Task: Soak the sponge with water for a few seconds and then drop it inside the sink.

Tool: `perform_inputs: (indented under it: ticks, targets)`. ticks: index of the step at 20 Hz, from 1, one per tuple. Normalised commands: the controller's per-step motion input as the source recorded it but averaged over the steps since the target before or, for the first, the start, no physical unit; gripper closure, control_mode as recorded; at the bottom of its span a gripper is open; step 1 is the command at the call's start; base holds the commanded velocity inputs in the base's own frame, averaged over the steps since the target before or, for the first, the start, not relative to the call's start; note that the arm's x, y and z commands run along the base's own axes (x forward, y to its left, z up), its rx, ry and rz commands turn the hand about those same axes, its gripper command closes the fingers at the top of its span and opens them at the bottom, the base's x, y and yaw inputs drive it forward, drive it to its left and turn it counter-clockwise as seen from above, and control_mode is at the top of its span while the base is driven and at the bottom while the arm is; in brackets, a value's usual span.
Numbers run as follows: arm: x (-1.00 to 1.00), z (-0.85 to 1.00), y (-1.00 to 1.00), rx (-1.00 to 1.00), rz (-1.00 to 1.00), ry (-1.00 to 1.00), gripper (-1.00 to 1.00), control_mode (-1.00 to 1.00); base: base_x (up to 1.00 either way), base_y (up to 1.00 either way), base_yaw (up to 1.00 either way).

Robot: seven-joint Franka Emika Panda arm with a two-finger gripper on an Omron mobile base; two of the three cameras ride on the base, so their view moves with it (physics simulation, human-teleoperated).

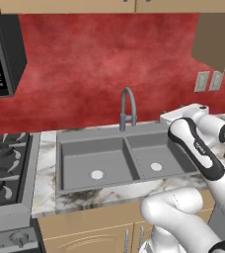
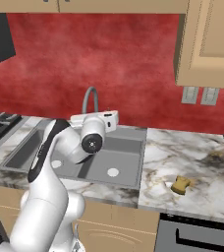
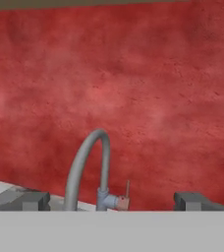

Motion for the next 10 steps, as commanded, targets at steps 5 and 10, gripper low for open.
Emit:
perform_inputs:
  ticks: [5, 10]
  targets:
    - [0.00, -0.12, 0.00, 0.08, 0.00, 0.00, -1.00, -1.00, 0.00, 0.00, 0.00]
    - [0.00, -0.05, 0.00, 0.06, 0.02, 0.00, -1.00, -1.00, 0.00, 0.00, 0.00]
